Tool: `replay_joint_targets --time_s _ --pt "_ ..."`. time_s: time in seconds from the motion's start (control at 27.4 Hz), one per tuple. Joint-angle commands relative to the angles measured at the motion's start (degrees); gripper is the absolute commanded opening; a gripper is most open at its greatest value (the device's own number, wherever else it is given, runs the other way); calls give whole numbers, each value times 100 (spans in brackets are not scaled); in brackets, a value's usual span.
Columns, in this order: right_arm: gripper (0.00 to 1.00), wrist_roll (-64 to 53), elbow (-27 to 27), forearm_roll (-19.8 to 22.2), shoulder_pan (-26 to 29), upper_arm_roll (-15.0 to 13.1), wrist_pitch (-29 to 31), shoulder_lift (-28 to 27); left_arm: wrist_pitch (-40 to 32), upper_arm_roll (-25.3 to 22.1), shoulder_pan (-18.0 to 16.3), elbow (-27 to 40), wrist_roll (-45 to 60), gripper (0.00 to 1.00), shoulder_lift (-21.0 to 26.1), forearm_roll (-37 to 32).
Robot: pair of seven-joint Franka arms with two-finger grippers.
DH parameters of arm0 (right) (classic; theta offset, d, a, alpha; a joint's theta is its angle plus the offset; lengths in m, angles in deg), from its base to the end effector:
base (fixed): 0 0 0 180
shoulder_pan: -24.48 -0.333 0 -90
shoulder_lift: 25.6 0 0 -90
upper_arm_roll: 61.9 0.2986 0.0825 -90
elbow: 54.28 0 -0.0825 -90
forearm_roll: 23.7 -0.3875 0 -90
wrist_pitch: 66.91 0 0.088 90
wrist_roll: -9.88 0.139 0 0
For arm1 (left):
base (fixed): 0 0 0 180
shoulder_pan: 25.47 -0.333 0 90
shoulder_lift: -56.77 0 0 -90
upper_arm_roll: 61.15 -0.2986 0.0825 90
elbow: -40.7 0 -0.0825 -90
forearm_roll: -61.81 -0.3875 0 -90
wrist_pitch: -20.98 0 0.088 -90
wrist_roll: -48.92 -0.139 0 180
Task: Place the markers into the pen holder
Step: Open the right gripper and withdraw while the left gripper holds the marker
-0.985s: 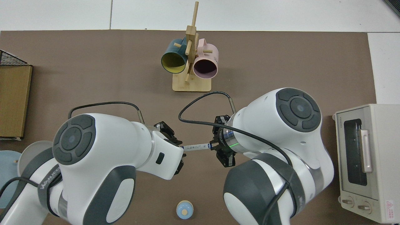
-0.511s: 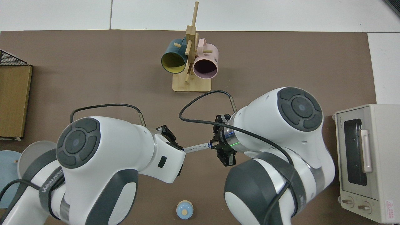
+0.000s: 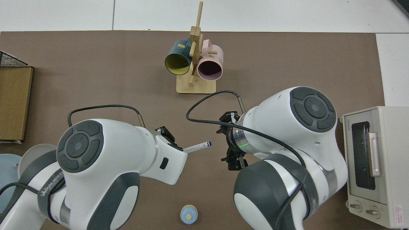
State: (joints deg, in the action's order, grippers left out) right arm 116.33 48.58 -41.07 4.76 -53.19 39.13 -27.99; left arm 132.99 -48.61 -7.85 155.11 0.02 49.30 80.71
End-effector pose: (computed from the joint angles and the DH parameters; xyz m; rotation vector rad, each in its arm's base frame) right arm 0.4964 0.3047 0.4731 -2.2417 1.9744 0.4063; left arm 0.4494 -0.3007 0.4775 2.3129 -1.7007 0.1897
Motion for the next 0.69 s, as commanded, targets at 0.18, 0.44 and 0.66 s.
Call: replay_joint_targets --time_s 0.18,0.44,0.66 --pt "100 -2618 137 234 864 8 -373 90 -38 -94 -162 178 75 0 -140 -431" --pt "100 -4675 383 305 1681 8 -391 160 -82 -103 -364 178 83 0 -122 -756" --pt "100 -6371 454 542 2226 8 -453 160 -91 -103 -610 169 48 0 -105 -1134"
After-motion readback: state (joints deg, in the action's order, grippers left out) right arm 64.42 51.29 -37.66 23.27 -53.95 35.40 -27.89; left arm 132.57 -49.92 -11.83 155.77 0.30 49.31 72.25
